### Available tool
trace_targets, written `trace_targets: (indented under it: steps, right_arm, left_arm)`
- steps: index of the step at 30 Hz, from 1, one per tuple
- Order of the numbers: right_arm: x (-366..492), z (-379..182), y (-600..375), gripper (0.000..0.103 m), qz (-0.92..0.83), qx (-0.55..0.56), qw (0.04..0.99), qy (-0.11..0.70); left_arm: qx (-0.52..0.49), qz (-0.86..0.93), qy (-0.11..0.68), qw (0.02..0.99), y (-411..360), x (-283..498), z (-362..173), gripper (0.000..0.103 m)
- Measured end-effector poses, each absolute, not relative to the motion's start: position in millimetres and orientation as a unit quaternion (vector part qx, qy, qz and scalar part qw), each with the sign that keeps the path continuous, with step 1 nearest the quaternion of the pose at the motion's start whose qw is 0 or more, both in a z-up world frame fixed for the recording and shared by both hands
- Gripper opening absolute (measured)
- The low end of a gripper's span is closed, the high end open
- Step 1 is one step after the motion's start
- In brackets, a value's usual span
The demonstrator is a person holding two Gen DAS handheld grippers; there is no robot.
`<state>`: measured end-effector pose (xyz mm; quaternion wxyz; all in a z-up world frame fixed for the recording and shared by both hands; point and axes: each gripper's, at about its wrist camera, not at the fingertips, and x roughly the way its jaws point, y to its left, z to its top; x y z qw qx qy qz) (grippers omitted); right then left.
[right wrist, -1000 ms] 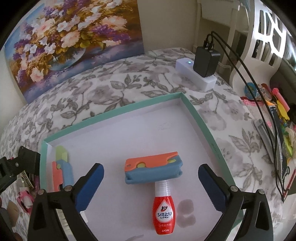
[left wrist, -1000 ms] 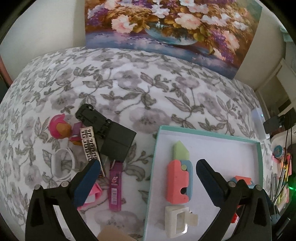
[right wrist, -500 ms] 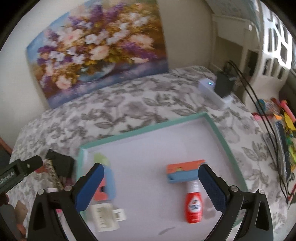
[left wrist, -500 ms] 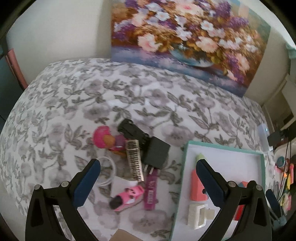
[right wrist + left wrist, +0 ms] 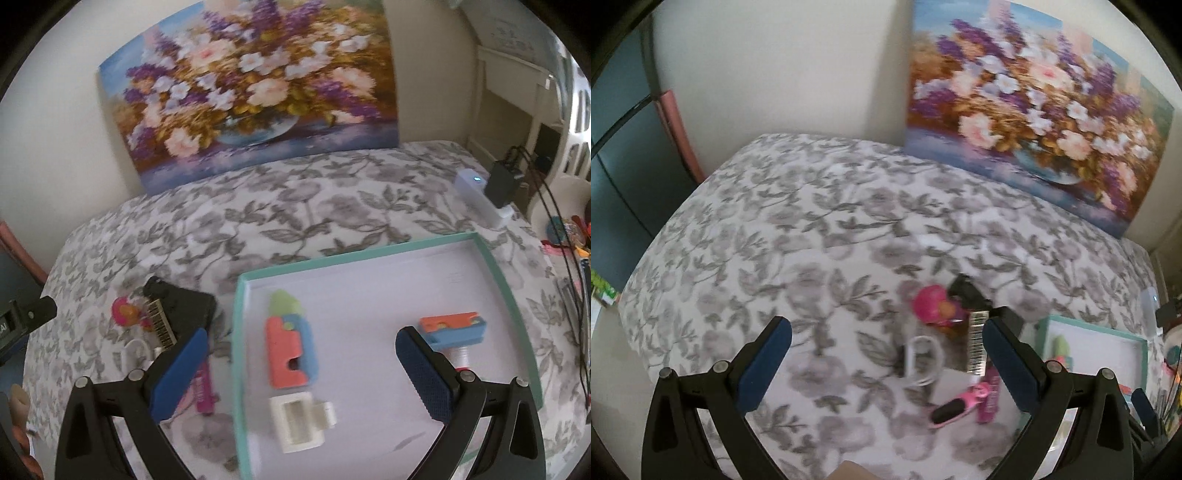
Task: Organize rigid objects
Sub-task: 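Move both tools back over the pile of items beside the tray, then grasp the pink watch with the right gripper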
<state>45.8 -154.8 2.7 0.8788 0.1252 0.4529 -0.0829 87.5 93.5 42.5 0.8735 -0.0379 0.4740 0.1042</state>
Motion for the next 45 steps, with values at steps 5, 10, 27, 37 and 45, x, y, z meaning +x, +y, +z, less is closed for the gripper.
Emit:
trace_targets:
  steps: [5,10,27,37,45]
  right_arm:
    - [50.8,5.8,-134.1,0.103,-0.064,0.120,0.878,0.458]
    - [57.7,7.8,-110.6,0.103,-0.041,0.123,0.876,0.465]
    - [79.8,-37.2,-53.8,0.103,0.004,0.117,0.840,0.530]
    - [81.0,-65.1,-43.2,0.103,0.026,0.119,0.815,0.566]
    - [81.9,-74.2,-39.4,0.103,0.034,0.114,0.809,0.576]
  left_arm:
    - [-0.065,0.120,0.470,0.872,127.2,79.2,48.3,0.103]
    - [-0.074,0.133,0.471,0.869,150.4,74.3,47.8,0.103]
    - [-0.108,0.132,0.550,0.818,177.3,89.3,-15.1,0.103]
    - [-0.095,0.118,0.599,0.786,159.6,99.9,-54.5,0.103]
    - [-0.089,0.127,0.634,0.757,152.6,103.6,-86.1,0.103]
